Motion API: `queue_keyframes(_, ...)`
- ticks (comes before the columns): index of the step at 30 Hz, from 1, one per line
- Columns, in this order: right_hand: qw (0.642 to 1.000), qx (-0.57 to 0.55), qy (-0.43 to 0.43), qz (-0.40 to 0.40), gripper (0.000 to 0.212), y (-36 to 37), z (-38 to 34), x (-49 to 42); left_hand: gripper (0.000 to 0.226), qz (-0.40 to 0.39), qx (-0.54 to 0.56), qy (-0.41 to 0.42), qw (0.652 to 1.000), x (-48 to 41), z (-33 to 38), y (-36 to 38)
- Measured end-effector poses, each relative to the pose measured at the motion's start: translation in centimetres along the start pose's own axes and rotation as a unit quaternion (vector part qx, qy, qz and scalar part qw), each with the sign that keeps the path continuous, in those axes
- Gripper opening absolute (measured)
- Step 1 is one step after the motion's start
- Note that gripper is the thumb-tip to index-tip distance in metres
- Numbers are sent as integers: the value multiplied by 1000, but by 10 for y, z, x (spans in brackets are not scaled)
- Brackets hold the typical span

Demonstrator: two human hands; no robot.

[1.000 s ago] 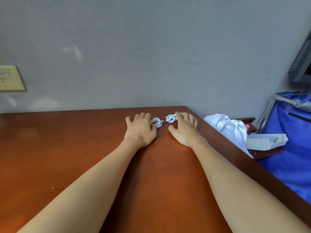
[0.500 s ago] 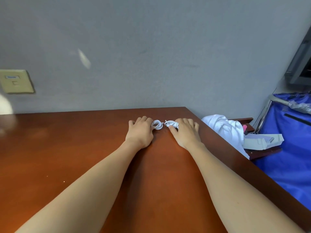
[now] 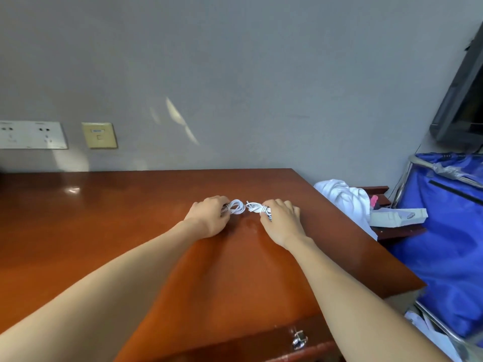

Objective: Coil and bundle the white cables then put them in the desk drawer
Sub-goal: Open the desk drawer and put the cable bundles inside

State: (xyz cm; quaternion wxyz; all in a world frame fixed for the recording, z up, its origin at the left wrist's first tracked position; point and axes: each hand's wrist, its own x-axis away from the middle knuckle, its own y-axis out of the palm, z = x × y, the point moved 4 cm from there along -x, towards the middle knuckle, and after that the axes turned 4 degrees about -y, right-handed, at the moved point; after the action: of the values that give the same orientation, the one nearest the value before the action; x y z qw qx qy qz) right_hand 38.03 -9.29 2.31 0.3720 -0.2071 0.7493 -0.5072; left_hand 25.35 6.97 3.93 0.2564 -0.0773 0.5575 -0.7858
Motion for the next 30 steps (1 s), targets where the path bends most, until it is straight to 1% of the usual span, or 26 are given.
queue_keyframes(6, 998, -25, -58, -26, 36, -14, -81, 50, 36, 17, -27, -48, 998, 93, -41, -45)
queue_keyframes(12, 992, -49, -114, -37, 38, -23, -156, 118, 40, 30, -70, -71, 995, 194, -79, -84)
queue_keyframes(17, 986, -84, -142, -21, 35, -32, -216, 172, 37, 62, -73, -92, 991, 285, -105, -107)
queue_keyframes(25, 976, -100, -184, -52, 35, -30, -300, 248, 37, 89, -76, -116, 986, 408, -144, -130)
queue_keyframes(30, 971, -102, -208, -67, 34, -29, -332, 282, 40, 79, -79, -148, 983, 449, -162, -130)
